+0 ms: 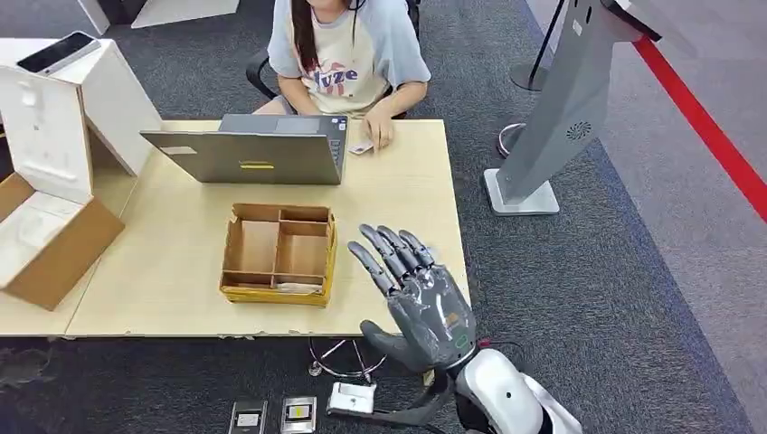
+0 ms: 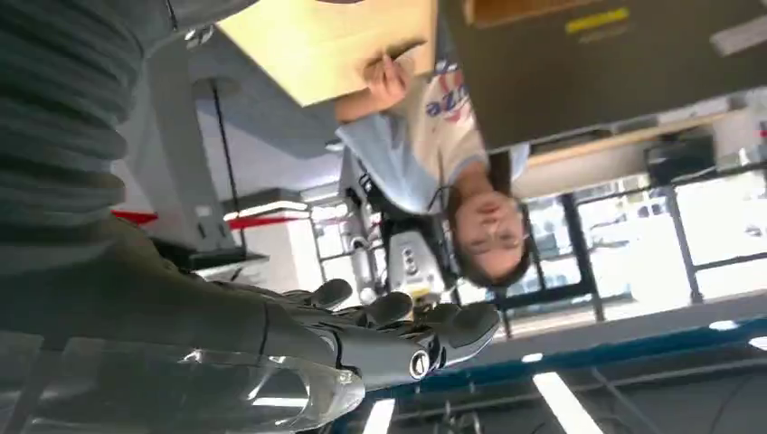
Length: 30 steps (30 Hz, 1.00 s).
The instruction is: Pass the card to the sensor for recognition and then transmit it.
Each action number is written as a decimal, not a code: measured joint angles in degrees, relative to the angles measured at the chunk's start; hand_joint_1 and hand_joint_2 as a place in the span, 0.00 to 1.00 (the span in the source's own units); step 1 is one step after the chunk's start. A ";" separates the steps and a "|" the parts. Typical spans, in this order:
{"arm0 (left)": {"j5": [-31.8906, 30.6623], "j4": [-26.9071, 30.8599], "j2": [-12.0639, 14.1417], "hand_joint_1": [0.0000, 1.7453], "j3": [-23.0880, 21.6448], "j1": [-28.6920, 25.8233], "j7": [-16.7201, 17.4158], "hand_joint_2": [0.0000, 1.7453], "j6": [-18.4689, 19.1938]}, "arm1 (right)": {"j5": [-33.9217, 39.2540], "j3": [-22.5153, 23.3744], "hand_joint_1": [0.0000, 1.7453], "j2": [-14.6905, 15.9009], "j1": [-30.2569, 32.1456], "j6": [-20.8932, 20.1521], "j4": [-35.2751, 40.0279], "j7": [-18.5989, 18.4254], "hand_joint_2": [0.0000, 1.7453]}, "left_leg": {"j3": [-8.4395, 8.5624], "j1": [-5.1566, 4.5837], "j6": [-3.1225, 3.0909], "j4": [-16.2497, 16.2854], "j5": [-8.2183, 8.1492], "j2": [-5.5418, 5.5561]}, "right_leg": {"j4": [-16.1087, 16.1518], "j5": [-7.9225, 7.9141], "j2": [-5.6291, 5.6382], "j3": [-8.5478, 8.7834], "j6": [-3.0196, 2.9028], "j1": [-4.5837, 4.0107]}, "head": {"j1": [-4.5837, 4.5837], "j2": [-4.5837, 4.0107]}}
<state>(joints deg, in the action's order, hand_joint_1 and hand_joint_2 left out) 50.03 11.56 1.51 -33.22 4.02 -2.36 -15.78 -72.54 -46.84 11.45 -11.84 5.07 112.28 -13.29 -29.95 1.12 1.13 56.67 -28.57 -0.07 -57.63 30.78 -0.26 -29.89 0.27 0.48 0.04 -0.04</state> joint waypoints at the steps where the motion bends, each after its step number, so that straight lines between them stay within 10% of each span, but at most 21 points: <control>1: 0.00 0.00 0.00 0.00 0.00 0.01 -0.07 1.00 0.00 | 0.70 -0.50 0.00 -0.02 -0.01 -0.37 0.00 0.33 1.00 | 0.00 0.00 0.00 0.00 0.00 0.00 | 0.00 0.00 0.00 0.00 0.00 0.00 | -0.02 0.00; 13: -0.22 0.00 -0.02 0.00 0.00 0.23 -0.26 1.00 0.66 | 6.95 -7.08 0.00 -3.46 -3.69 -1.42 -6.89 5.07 1.00 | -0.03 0.00 -0.01 -0.01 0.01 0.02 | -0.01 0.00 -0.04 0.04 0.00 0.00 | -0.02 0.00; 30: -1.73 0.00 -0.02 0.00 -0.09 0.48 -0.74 1.00 -0.96 | 9.24 -14.58 0.00 -18.41 -15.78 16.92 -37.86 9.35 1.00 | -0.05 0.01 0.01 -0.01 0.03 0.06 | -0.05 0.00 -0.04 0.03 0.00 -0.02 | 0.00 0.00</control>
<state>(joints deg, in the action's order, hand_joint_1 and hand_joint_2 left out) 48.30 11.56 1.49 -33.31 4.49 -3.10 -16.74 -63.30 -61.42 -6.95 -27.63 21.99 74.41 -3.93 -30.00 1.13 1.14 56.65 -28.54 -0.01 -57.67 30.78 -0.30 -29.86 0.27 0.47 0.04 -0.04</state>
